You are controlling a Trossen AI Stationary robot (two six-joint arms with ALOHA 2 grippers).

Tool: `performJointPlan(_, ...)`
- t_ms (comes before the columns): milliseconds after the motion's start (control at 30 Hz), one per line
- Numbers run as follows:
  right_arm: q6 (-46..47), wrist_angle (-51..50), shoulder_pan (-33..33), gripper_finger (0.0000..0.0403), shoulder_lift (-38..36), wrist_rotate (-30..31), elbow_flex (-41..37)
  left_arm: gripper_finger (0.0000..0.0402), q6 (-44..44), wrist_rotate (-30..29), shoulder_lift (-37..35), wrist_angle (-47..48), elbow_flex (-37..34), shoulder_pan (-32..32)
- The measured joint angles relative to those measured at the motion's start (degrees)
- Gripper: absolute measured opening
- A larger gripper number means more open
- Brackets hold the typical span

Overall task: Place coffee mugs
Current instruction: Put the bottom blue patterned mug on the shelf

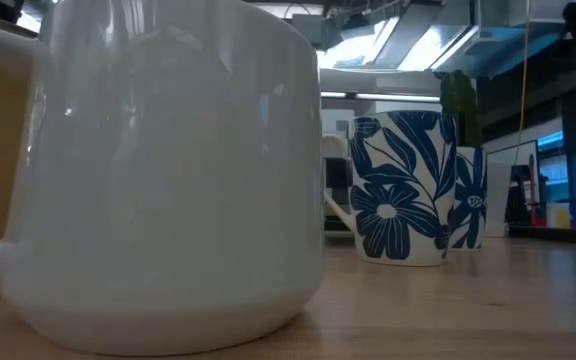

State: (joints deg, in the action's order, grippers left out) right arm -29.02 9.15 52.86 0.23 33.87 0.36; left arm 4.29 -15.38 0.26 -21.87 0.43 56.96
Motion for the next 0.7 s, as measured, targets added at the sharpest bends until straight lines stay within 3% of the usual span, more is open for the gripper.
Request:
performJointPlan(67, 3.4, 1.8, 0.0, 0.0205, 0.0, 0.5, 0.0, 0.0112, 0.0, 0.0, 0.0, 0.0, 0.0, 0.0)
performJointPlan(200, 4.8, 5.8, 0.0, 0.0205, 0.0, 8.9, 0.0, 0.0112, 0.0, 0.0, 0.0, 0.0, 0.0, 0.0)
performJointPlan(400, 9.3, 28.3, 0.0, 0.0205, 0.0, 20.6, 0.0, 0.0112, 0.0, 0.0, 0.0, 0.0, 0.0, 0.0)
performJointPlan(500, 9.1, 38.6, 0.0, 0.0205, 0.0, 20.6, 1.1, 0.0112, 0.0, 0.0, 0.0, 0.0, 0.0, 0.0)
performJointPlan(600, 7.3, 37.3, 0.0, 0.0205, 0.3, 17.8, 5.1, 0.0112, -0.7, -0.2, 0.0, 0.0, 0.0, 0.0)
performJointPlan(700, 6.4, 34.2, 0.0, 0.0205, 3.2, 17.3, 10.5, 0.0112, -4.2, -5.0, 0.0, -1.5, 0.0, 0.0)
